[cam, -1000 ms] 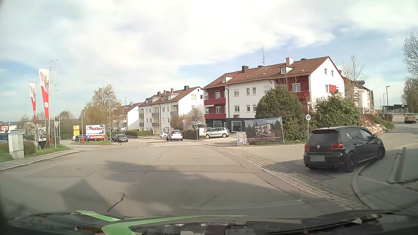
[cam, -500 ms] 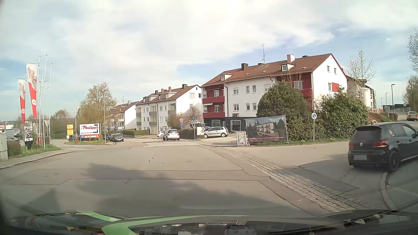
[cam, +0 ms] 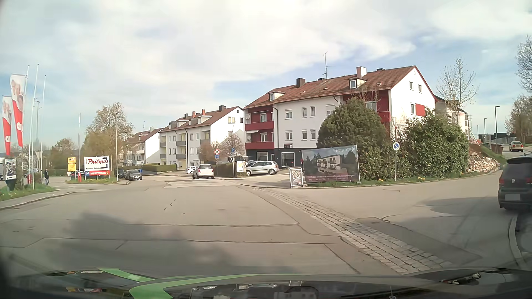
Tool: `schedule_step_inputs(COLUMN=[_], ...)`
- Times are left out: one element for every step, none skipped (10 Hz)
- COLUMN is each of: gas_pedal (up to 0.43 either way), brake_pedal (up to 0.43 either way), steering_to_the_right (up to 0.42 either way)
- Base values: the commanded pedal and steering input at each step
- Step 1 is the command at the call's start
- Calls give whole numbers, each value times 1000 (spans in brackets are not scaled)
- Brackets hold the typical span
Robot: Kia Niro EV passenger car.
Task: Follow the waypoints while adhering to traffic rules and regulations
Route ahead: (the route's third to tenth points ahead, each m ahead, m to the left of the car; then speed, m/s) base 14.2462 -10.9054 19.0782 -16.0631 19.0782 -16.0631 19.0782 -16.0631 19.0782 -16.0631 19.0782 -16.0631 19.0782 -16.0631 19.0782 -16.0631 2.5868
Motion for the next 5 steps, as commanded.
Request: schedule_step_inputs(gas_pedal=[0,0,0,0,0], brake_pedal=[177,183,183,183,183], steering_to_the_right=[268,317,361,405,440])
